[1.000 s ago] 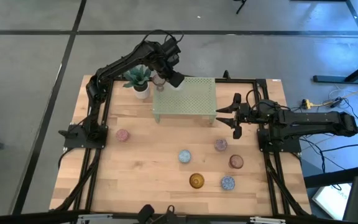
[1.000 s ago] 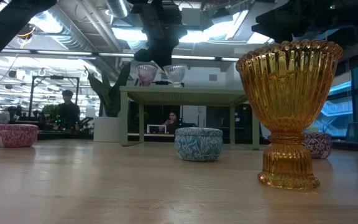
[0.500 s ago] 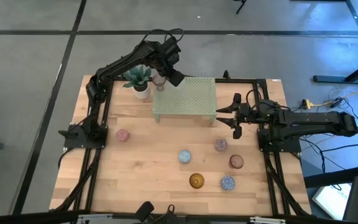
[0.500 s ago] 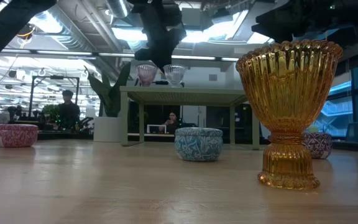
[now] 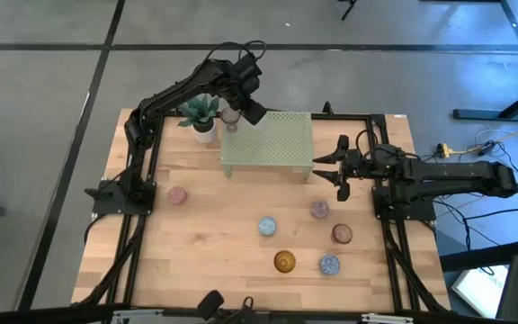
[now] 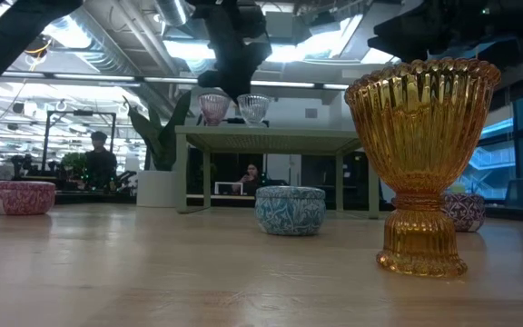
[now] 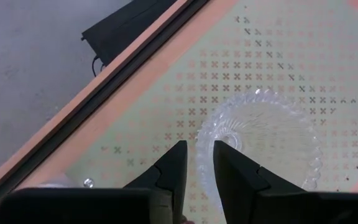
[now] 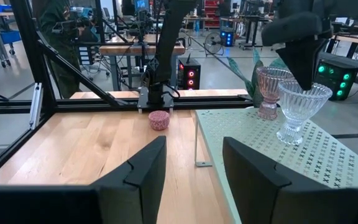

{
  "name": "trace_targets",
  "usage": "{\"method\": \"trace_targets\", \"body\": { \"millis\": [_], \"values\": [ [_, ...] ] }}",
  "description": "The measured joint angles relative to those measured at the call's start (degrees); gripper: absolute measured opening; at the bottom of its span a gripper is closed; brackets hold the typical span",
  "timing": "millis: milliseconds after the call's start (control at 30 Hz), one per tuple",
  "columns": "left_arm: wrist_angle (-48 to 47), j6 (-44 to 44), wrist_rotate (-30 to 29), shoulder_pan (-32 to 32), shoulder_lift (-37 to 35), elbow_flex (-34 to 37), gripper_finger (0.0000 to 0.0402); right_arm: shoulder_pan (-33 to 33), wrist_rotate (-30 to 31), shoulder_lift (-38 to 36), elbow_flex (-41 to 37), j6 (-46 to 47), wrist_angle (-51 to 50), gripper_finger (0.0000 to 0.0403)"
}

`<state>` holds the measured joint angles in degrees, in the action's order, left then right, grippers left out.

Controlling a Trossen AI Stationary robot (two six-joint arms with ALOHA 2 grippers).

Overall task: Pick & Place candle stick holders
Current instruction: Put the yellow glass candle holder on the shelf

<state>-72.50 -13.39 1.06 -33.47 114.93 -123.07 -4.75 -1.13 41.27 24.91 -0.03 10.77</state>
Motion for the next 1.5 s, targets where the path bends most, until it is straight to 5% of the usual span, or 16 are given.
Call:
{"method": "trace_targets", "body": {
  "millis": [833, 1200, 1367, 1500],
  "values": [
    [1.65, 6.08, 0.02, 1.31, -6.99, 0.0, 0.0075, 0.02, 0.0, 0.01, 0.0, 0.09, -2.08, 0.0162],
    [1.39, 16.2, -7.2, 11.38, -14.58, 0.23, 0.0075, 1.35, -0.03, 0.12, 0.0, 2.06, -5.18, 0.0162],
    [2.32, 17.56, -9.68, 17.15, -19.57, 6.39, 0.0075, 3.99, -0.17, 1.49, 0.0, 5.85, -5.47, 0.0162],
    [9.06, 16.38, -12.93, 21.46, -25.47, 18.27, 0.0075, 6.34, -0.17, 3.24, 0.0, 6.03, -5.08, 0.0162]
  ]
}}
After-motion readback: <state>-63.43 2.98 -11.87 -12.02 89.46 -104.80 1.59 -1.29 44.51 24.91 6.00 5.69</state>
